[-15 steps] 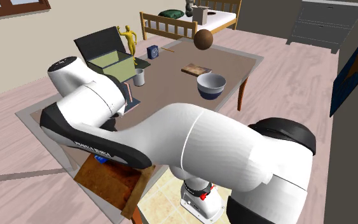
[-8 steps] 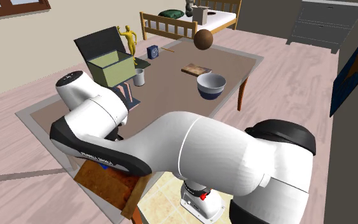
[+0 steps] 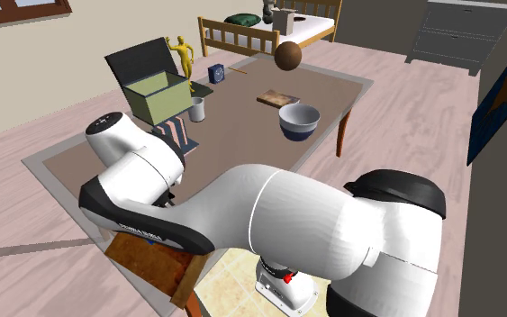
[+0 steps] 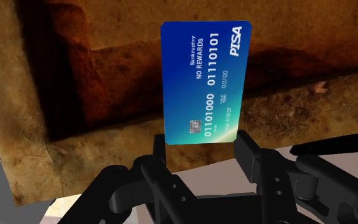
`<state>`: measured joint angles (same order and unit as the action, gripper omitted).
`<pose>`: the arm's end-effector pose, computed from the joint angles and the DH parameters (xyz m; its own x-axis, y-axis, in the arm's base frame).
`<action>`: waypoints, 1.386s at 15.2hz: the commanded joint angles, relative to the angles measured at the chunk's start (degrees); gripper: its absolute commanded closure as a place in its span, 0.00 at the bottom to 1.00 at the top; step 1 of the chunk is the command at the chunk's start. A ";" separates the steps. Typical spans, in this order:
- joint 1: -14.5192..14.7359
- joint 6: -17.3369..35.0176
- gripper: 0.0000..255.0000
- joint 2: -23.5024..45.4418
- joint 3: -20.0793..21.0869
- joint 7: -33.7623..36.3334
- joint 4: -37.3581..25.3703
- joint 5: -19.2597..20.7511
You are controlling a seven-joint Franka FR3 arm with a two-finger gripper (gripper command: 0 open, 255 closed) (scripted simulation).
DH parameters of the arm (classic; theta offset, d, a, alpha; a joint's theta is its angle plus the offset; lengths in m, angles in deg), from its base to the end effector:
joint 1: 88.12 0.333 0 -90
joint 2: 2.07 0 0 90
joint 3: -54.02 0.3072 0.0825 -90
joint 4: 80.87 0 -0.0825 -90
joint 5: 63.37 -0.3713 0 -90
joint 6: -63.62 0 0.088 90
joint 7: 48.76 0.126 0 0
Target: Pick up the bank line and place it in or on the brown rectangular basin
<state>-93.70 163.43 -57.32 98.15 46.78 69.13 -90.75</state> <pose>0.2250 0.2309 0.4212 0.1939 -0.9703 0.1444 -0.9810 -0.1935 0.0168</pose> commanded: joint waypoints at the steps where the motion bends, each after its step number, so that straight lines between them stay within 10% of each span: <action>1: 0.14 0.03 1.00 0.17 0.30 0.10 0.54 -0.26; 4: 0.20 0.05 1.00 0.21 0.26 0.14 0.54 -0.22; 5: 0.13 0.10 0.00 0.39 0.47 0.30 0.35 -0.30; 21: -0.85 -6.54 0.00 0.44 -2.79 0.72 -6.38 2.66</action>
<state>-94.55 156.91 -56.88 95.37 47.49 62.77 -88.09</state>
